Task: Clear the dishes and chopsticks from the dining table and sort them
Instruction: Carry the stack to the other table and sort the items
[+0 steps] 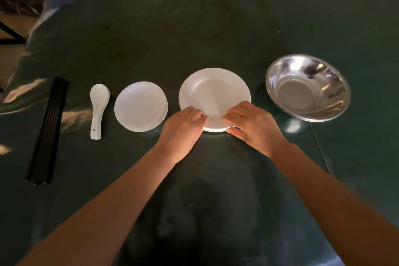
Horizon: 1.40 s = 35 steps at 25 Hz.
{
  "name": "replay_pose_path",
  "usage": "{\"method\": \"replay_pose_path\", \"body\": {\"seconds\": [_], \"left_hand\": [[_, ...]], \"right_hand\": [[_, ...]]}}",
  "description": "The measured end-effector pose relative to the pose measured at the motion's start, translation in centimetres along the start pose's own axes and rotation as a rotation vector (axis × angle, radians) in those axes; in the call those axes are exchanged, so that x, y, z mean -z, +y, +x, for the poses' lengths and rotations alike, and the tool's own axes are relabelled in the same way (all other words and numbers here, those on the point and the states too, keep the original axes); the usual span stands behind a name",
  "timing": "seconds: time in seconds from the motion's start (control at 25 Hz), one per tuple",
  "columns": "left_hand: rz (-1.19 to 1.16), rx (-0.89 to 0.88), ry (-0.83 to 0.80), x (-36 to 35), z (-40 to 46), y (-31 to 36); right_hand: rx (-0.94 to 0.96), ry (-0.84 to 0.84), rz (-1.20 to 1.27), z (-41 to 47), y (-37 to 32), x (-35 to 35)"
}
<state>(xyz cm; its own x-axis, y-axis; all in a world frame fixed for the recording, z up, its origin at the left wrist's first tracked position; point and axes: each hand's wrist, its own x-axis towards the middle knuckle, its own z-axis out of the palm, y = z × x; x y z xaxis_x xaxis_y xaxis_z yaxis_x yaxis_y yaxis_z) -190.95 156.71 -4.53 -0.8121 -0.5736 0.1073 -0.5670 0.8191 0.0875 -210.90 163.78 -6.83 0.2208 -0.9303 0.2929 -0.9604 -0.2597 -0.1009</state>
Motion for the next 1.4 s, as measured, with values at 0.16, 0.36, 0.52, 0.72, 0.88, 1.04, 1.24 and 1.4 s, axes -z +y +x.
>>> {"method": "replay_pose_path", "body": {"seconds": [0.16,0.36,0.52,0.72,0.88,1.04,1.24,1.4], "left_hand": [[0.007,0.024,0.057,0.6,-1.7,0.7],[-0.038,0.189,0.170,2.3,-8.8,-3.1],[-0.051,0.321,0.075,3.7,-9.8,-8.9],[-0.039,0.151,-0.051,4.0,-8.2,-12.6],[-0.053,0.028,-0.006,4.2,-7.8,-13.5],[-0.058,0.048,-0.013,4.2,-7.5,-14.3],[-0.069,0.067,-0.021,4.0,-6.2,-15.7],[-0.074,0.045,-0.044,3.7,-6.7,-15.8]], "right_hand": [[-0.097,-0.003,0.012,0.0,-1.8,0.6],[-0.088,0.122,0.091,3.1,-7.6,1.6],[0.049,-0.022,0.047,7.6,-11.6,0.6],[0.047,-0.166,0.063,10.5,-12.7,-1.0],[0.108,-0.126,0.071,10.9,-12.2,-1.2],[0.092,-0.128,0.056,11.8,-12.3,-1.4],[0.057,-0.108,0.059,13.0,-12.1,-2.0],[0.037,-0.123,0.070,13.1,-12.3,-2.1]]}}
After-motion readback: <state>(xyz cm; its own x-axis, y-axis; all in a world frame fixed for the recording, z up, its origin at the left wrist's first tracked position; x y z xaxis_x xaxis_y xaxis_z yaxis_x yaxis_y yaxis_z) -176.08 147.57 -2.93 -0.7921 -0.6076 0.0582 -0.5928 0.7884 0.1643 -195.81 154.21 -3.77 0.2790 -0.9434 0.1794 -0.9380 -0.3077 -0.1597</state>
